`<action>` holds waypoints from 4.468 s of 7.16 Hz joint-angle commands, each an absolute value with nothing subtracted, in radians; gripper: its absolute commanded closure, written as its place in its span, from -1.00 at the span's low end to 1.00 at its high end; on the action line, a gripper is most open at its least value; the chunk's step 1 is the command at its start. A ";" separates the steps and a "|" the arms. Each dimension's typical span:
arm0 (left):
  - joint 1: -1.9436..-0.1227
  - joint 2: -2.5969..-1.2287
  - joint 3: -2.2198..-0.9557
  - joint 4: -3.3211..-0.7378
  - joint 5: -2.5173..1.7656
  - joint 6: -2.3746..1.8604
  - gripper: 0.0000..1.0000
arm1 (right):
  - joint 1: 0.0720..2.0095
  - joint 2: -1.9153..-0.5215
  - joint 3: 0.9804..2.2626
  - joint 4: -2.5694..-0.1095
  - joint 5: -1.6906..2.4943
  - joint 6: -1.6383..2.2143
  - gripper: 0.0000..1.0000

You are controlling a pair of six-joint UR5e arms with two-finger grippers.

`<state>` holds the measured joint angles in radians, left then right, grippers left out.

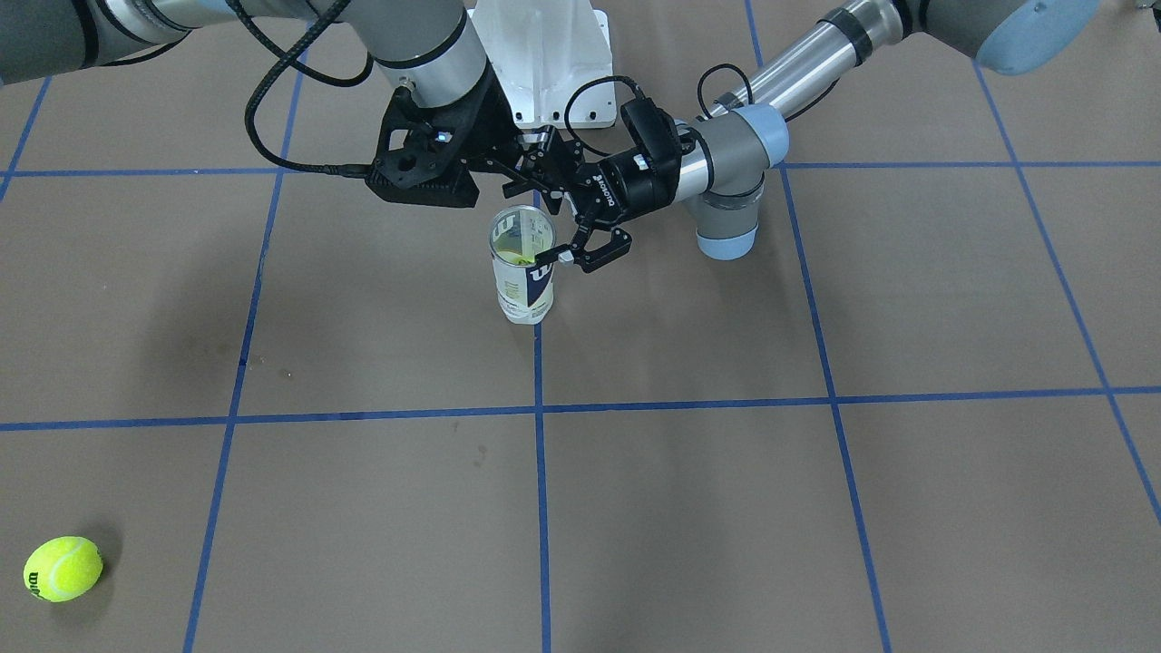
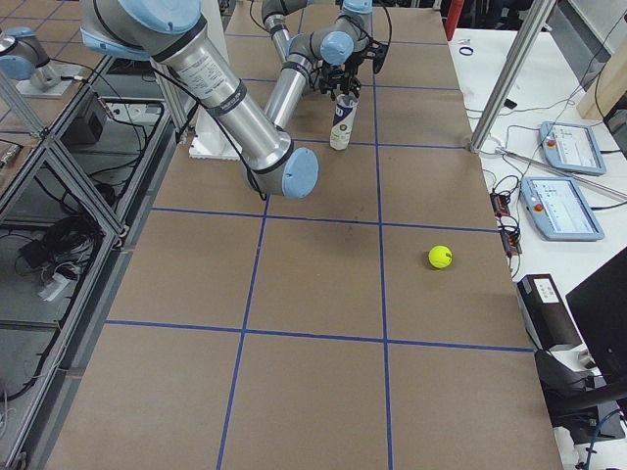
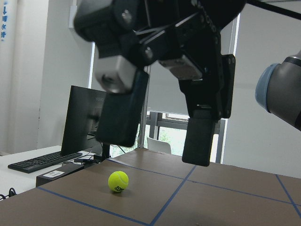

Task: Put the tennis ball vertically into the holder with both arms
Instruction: 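Open the right gripper to drop the ball into the can, then move the right gripper away toward the other tennis ball, then lower the right gripper onto the second tennis ball and close on it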

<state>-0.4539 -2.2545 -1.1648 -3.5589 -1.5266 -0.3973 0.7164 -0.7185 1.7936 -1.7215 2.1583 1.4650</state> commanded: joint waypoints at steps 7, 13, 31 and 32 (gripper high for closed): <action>-0.453 -2.247 -1.166 -3.557 -1.528 -0.397 -1.00 | 0.920 -0.954 1.864 -1.724 2.238 1.218 -0.98; -0.454 -2.249 -1.180 -3.556 -1.528 -0.400 -1.00 | 1.121 -1.057 1.600 -1.715 2.221 0.669 -0.98; -0.459 -2.247 -1.195 -3.542 -1.528 -0.400 -1.00 | 1.111 -0.896 0.850 -1.063 2.029 0.762 0.44; -0.457 -2.247 -1.195 -3.542 -1.528 -0.400 -1.00 | 1.112 -0.897 0.854 -1.063 2.029 0.762 0.99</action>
<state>-0.4585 -2.2466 -1.1949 -3.5435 -1.5278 -0.4004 1.1118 -0.8961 0.8508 -1.0636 2.0305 0.7624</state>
